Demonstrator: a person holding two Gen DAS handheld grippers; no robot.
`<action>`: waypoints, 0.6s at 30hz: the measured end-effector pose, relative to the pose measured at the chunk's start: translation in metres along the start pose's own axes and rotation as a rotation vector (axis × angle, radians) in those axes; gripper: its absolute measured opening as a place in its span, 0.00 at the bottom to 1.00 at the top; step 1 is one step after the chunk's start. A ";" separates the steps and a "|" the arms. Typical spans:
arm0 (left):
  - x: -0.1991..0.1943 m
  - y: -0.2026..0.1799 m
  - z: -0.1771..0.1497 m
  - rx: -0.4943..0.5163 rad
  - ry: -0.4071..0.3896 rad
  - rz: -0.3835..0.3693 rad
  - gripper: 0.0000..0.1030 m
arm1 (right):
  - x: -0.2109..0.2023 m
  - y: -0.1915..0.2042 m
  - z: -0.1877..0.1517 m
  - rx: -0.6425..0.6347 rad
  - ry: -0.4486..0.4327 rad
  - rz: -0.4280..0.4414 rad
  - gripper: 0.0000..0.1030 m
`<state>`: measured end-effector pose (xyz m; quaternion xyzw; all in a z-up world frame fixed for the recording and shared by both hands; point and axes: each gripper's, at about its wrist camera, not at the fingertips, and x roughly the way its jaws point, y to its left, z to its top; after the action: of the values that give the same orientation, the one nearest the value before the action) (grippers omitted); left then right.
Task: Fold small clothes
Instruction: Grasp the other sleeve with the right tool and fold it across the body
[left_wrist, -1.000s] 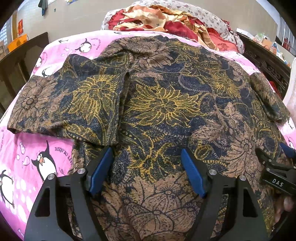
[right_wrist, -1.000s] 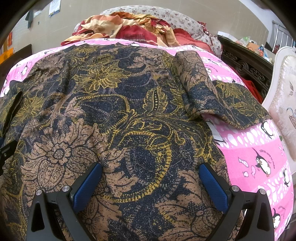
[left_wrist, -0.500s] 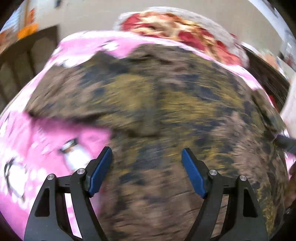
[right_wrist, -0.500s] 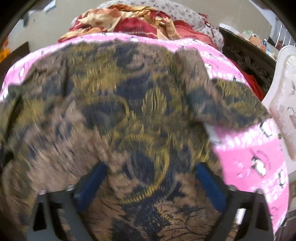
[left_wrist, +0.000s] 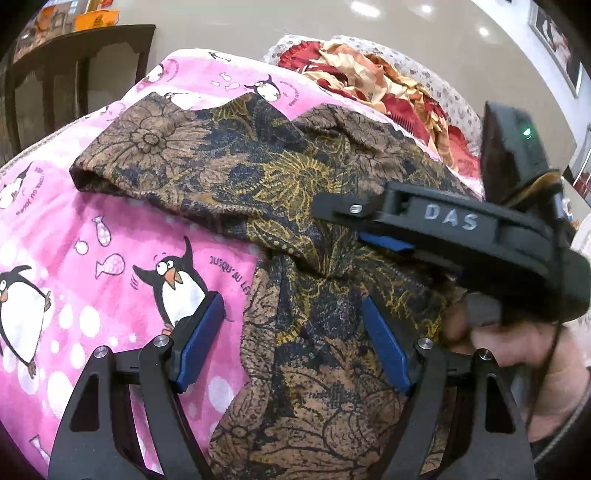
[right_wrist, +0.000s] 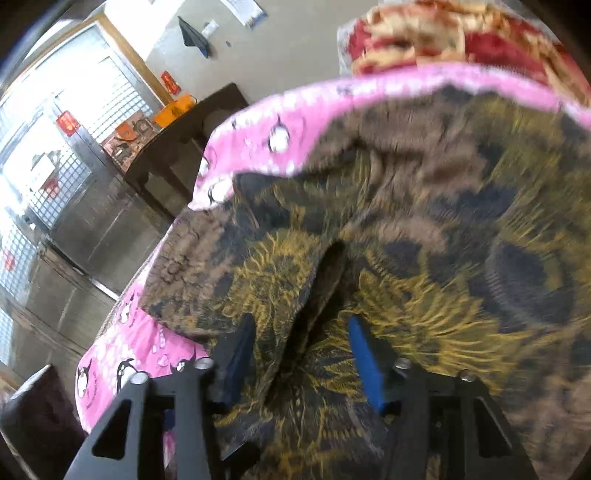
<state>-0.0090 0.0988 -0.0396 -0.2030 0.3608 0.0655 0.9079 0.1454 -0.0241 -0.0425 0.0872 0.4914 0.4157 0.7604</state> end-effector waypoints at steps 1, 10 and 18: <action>0.000 -0.001 0.001 0.002 -0.001 0.002 0.76 | 0.003 0.000 -0.001 0.001 -0.001 0.027 0.47; 0.000 -0.004 0.001 0.008 0.003 0.013 0.76 | -0.047 0.001 0.007 0.009 -0.136 0.100 0.06; 0.002 -0.005 0.002 0.015 0.007 0.024 0.76 | -0.137 -0.121 -0.002 0.194 -0.092 -0.274 0.04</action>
<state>-0.0050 0.0947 -0.0378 -0.1920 0.3668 0.0730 0.9074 0.1869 -0.2004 -0.0165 0.1111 0.5011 0.2543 0.8197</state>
